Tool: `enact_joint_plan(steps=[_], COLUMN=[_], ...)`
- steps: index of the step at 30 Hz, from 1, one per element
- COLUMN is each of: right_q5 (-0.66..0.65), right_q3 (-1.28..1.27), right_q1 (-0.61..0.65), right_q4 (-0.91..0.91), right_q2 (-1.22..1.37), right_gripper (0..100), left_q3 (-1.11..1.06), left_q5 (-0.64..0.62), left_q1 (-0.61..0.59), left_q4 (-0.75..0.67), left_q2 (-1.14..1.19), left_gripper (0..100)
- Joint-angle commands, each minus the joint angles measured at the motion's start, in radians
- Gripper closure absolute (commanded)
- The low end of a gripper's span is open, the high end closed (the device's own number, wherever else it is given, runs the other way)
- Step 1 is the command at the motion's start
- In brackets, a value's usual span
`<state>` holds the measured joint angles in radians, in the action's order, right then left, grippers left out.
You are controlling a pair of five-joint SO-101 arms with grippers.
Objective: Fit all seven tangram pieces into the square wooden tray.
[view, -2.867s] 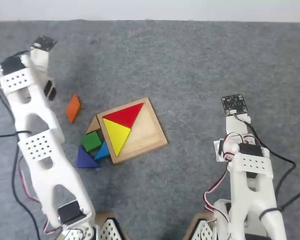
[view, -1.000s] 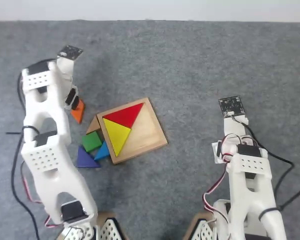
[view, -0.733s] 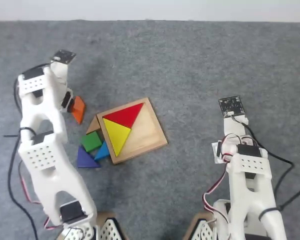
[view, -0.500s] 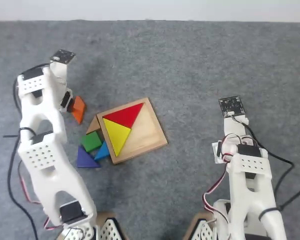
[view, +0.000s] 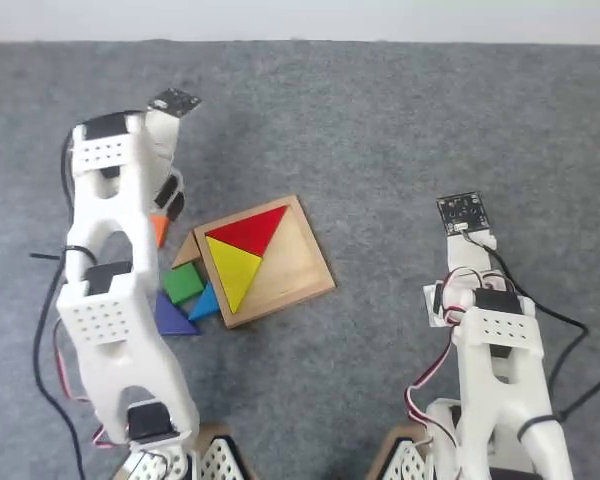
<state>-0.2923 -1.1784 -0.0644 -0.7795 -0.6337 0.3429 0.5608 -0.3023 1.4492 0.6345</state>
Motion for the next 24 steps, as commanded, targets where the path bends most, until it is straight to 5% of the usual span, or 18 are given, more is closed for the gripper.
enact_joint_plan(steps=[1, 13, 24], right_q5=[-0.011, -0.011, -0.011], right_q3=[0.006, 0.006, 0.006], right_q1=[0.002, 0.005, 0.002], right_q4=[0.019, 0.019, 0.019], right_q2=[-0.022, -0.022, -0.022], right_gripper=[69.1, 69.1, 69.1], left_q3=[0.004, 0.292, 0.47], left_q5=[0.0, 0.078, 0.16], left_q1=[-0.015, -0.166, -0.239], left_q4=[-0.054, 0.092, 0.203], left_q2=[0.025, 0.253, 0.373], left_gripper=[89, 89, 77])
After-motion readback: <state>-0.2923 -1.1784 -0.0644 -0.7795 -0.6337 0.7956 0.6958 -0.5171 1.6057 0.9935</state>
